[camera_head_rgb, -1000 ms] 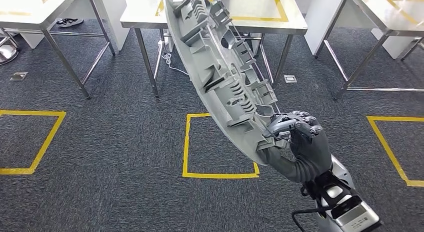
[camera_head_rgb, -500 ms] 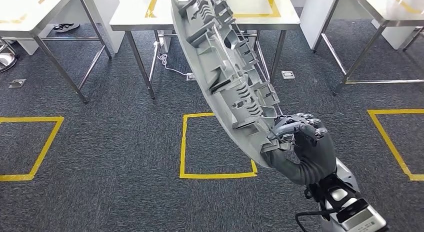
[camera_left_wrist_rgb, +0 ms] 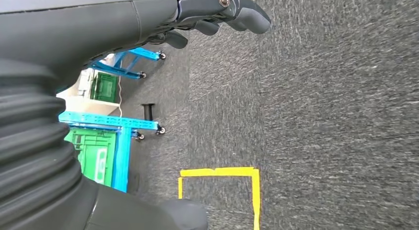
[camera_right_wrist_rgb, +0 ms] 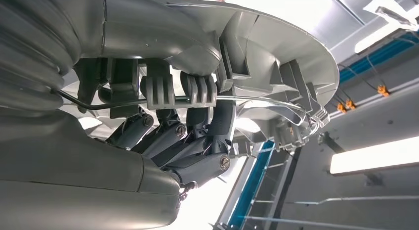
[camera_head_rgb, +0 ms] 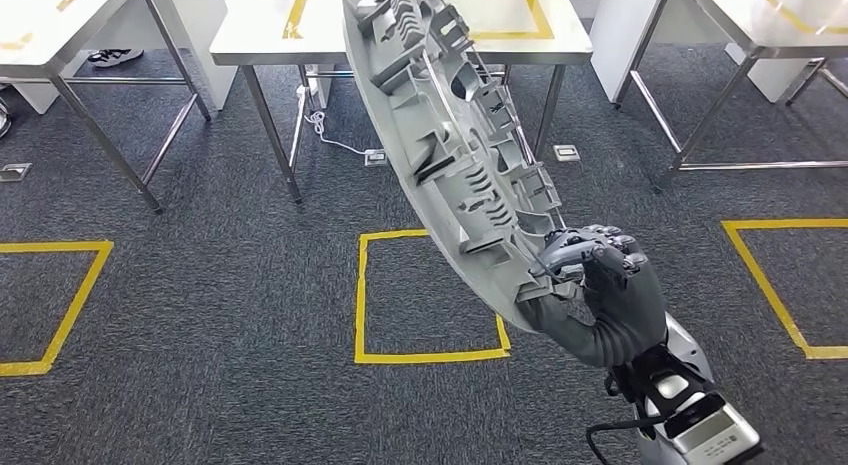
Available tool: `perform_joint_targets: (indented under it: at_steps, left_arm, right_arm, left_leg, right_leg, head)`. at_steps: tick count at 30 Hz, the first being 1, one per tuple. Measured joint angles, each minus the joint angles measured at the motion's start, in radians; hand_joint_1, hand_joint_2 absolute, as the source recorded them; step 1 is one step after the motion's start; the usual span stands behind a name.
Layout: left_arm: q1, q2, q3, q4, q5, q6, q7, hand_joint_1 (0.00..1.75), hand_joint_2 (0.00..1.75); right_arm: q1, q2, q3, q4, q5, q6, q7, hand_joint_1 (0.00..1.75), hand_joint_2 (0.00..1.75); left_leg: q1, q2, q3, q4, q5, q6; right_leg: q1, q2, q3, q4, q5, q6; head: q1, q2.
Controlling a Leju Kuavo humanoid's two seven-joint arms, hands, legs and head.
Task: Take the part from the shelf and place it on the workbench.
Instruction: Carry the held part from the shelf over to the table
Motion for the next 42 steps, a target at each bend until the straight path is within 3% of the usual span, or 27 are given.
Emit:
perform_joint_targets:
  at_steps: [2,4,5,6,7,9,11,13,16,19,20,21,22,24,26,31,32,34,35,36,37,38,40,42]
  left_arm:
    - [-0.001,-0.002,0.000,0.000,0.000,-0.001,0.005,0.00,1.75]
    - [-0.001,-0.003,0.000,0.000,-0.001,-0.002,0.003,0.00,1.75]
    - [-0.001,-0.003,0.000,0.000,-0.001,-0.002,0.002,0.00,1.75]
    - [-0.001,-0.003,0.000,0.000,-0.001,-0.002,0.002,0.00,1.75]
    - [-0.001,-0.003,0.000,0.000,-0.001,-0.003,0.003,0.00,1.75]
    - [-0.001,-0.004,0.000,0.000,-0.001,-0.004,0.004,0.00,1.75]
    - [-0.001,-0.005,0.000,0.000,-0.001,-0.004,0.004,0.00,1.75]
    - [-0.002,-0.005,0.000,0.000,-0.001,-0.005,0.004,0.00,1.75]
    - [-0.002,-0.005,0.000,-0.001,0.000,-0.005,0.004,0.00,1.75]
    - [-0.002,-0.001,0.000,-0.001,0.002,-0.004,0.003,0.00,1.75]
    - [-0.002,0.001,0.000,-0.001,0.003,-0.004,0.002,0.00,1.75]
    - [-0.001,0.002,0.000,-0.001,0.006,-0.004,0.003,0.00,1.75]
    - [-0.001,0.003,0.000,-0.001,0.008,-0.004,0.003,0.00,1.75]
    - [-0.002,0.005,0.000,-0.001,0.013,-0.004,0.004,0.00,1.75]
    - [-0.004,0.006,0.000,-0.001,0.015,-0.002,0.003,0.00,1.75]
    - [-0.003,0.006,0.002,-0.001,0.016,-0.001,0.006,0.00,1.75]
    - [-0.003,0.005,0.002,-0.001,0.016,-0.001,0.007,0.00,1.75]
    - [-0.004,0.004,0.003,-0.001,0.016,-0.001,0.004,0.00,1.75]
    - [-0.003,0.004,0.004,-0.001,0.016,-0.001,0.003,0.00,1.75]
    - [-0.003,0.004,0.005,-0.001,0.017,-0.001,0.002,0.00,1.75]
    - [-0.002,0.004,0.006,-0.001,0.017,0.000,0.003,0.00,1.75]
    - [-0.002,0.004,0.007,-0.001,0.017,0.001,0.004,0.00,1.75]
    - [-0.002,0.003,0.008,-0.001,0.017,0.002,0.005,0.00,1.75]
    - [-0.003,0.002,0.008,-0.001,0.017,0.004,0.004,0.00,1.75]
  right_arm:
    - [-0.002,-0.001,0.000,0.003,0.004,-0.001,0.000,1.75,1.75]
    - [-0.003,-0.001,0.000,0.008,0.005,-0.004,0.000,1.75,1.75]
    - [-0.002,-0.001,0.000,0.010,0.005,-0.006,0.000,1.75,1.75]
    - [-0.002,-0.001,0.000,0.012,0.005,-0.008,0.000,1.75,1.75]
    - [-0.002,-0.001,0.000,0.014,0.005,-0.009,0.000,1.75,1.75]
    - [-0.003,-0.002,0.000,0.014,0.005,-0.012,0.000,1.75,1.75]
    - [-0.003,-0.003,0.000,0.014,0.004,-0.016,0.000,1.75,1.75]
    - [-0.003,-0.005,0.000,0.014,0.002,-0.024,0.000,1.75,1.75]
    - [-0.004,-0.010,0.000,0.013,-0.005,-0.040,-0.001,1.75,1.75]
    - [-0.010,-0.012,0.000,0.013,-0.008,-0.048,0.000,1.75,1.75]
    - [-0.014,-0.012,0.001,0.014,-0.008,-0.047,0.000,1.75,1.75]
    - [-0.019,-0.013,0.001,0.015,-0.008,-0.045,0.000,1.75,1.75]
    - [-0.025,-0.013,0.001,0.016,-0.008,-0.043,0.000,1.75,1.75]
    - [-0.035,-0.013,0.001,0.017,-0.008,-0.037,0.000,1.75,1.75]
    - [-0.044,-0.013,0.002,0.017,-0.009,-0.032,0.000,1.75,1.75]
    - [-0.051,-0.013,0.003,0.017,-0.012,-0.029,-0.001,1.75,1.75]
    - [-0.051,-0.013,0.003,0.017,-0.012,-0.028,0.000,1.75,1.75]
    - [-0.048,-0.013,0.003,0.017,-0.013,-0.025,0.000,1.75,1.75]
    - [-0.045,-0.013,0.003,0.017,-0.014,-0.022,0.000,1.75,1.75]
    - [-0.043,-0.013,0.003,0.017,-0.014,-0.018,0.000,1.75,1.75]
    - [-0.041,-0.013,0.003,0.017,-0.014,-0.014,0.000,1.75,1.75]
    - [-0.041,-0.013,0.003,0.017,-0.015,-0.011,0.000,1.75,1.75]
    - [-0.042,-0.013,0.003,0.017,-0.016,-0.008,0.000,1.75,1.75]
    - [-0.043,-0.014,0.003,0.018,-0.017,-0.007,0.000,1.75,1.75]
  left_leg:
    - [0.004,0.001,0.003,-0.003,0.000,0.010]
    - [0.002,0.002,0.003,-0.003,-0.002,0.015]
    - [0.002,0.002,0.004,-0.003,-0.003,0.017]
    - [0.001,0.002,0.005,-0.003,-0.004,0.017]
    - [0.001,0.002,0.008,-0.003,-0.006,0.017]
    - [0.001,0.001,0.015,-0.003,-0.010,0.013]
    - [-0.002,0.000,0.018,-0.002,-0.015,0.004]
    - [-0.002,0.001,0.019,-0.004,-0.019,-0.009]
    - [0.000,0.002,0.010,0.022,-0.037,-0.026]
    - [0.001,0.001,-0.077,0.196,-0.117,-0.037]
    - [0.002,0.001,-0.110,0.253,-0.134,-0.039]
    - [0.002,0.001,-0.128,0.279,-0.132,-0.040]
    - [0.003,0.001,-0.126,0.264,-0.108,-0.041]
    - [0.004,0.001,-0.074,0.139,-0.030,-0.040]
    - [0.003,0.000,-0.022,0.028,0.010,-0.031]
    - [0.001,-0.004,-0.005,0.003,0.002,0.005]
    - [0.003,-0.004,-0.002,0.002,0.000,0.010]
    - [0.002,-0.003,0.002,0.002,-0.006,0.018]
    - [0.001,-0.003,0.005,0.002,-0.009,0.020]
    - [0.000,-0.003,0.008,0.002,-0.013,0.020]
    - [-0.001,-0.003,0.014,0.002,-0.017,0.020]
    - [-0.002,-0.004,0.022,0.002,-0.022,0.019]
    - [-0.003,-0.006,0.036,0.002,-0.033,0.014]
    - [-0.003,-0.006,0.042,0.001,-0.041,0.004]
  right_leg:
    - [-0.001,-0.005,-0.037,0.080,-0.045,0.010]
    - [-0.002,-0.008,-0.110,0.220,-0.103,0.016]
    - [-0.002,-0.008,-0.139,0.270,-0.113,0.016]
    - [-0.002,-0.008,-0.151,0.283,-0.104,0.015]
    - [-0.001,-0.008,-0.142,0.254,-0.076,0.013]
    - [0.001,-0.012,-0.079,0.114,-0.001,0.002]
    - [0.008,-0.016,-0.030,0.008,0.033,-0.009]
    - [0.014,-0.015,-0.024,-0.010,0.030,-0.018]
    - [0.007,-0.012,-0.014,-0.022,0.033,-0.034]
    - [0.004,-0.014,-0.004,-0.026,0.029,-0.047]
    - [0.004,-0.013,-0.002,-0.025,0.026,-0.048]
    - [0.004,-0.011,0.000,-0.025,0.024,-0.048]
    - [0.003,-0.009,0.004,-0.025,0.021,-0.046]
    - [0.002,-0.007,0.016,-0.023,0.011,-0.039]
    - [0.005,-0.005,0.021,-0.017,0.000,-0.027]
    - [0.004,-0.007,0.017,0.008,-0.024,0.001]
    - [0.003,-0.009,-0.002,0.047,-0.044,0.006]
    - [0.002,-0.010,-0.073,0.178,-0.098,0.012]
    - [0.002,-0.010,-0.113,0.241,-0.115,0.014]
    - [0.002,-0.010,-0.139,0.274,-0.114,0.013]
    - [0.002,-0.010,-0.146,0.270,-0.092,0.011]
    - [0.003,-0.010,-0.132,0.225,-0.052,0.007]
    - [0.008,-0.012,-0.073,0.083,0.026,-0.006]
    - [0.015,-0.013,-0.039,0.003,0.050,-0.017]
  head:
    - [0.002,0.000]
    - [0.003,0.000]
    - [0.003,0.000]
    - [0.003,0.000]
    - [0.003,0.000]
    - [0.003,0.000]
    - [0.003,0.000]
    - [0.002,0.000]
    - [0.001,0.000]
    - [-0.003,0.000]
    - [-0.003,0.000]
    - [-0.003,0.000]
    - [-0.003,0.000]
    - [-0.004,0.000]
    - [-0.005,0.000]
    - [-0.005,0.000]
    - [-0.005,0.000]
    - [-0.004,0.000]
    - [-0.005,0.000]
    - [-0.004,0.000]
    - [-0.004,0.000]
    - [-0.004,0.000]
    - [-0.005,0.000]
    - [-0.006,0.000]
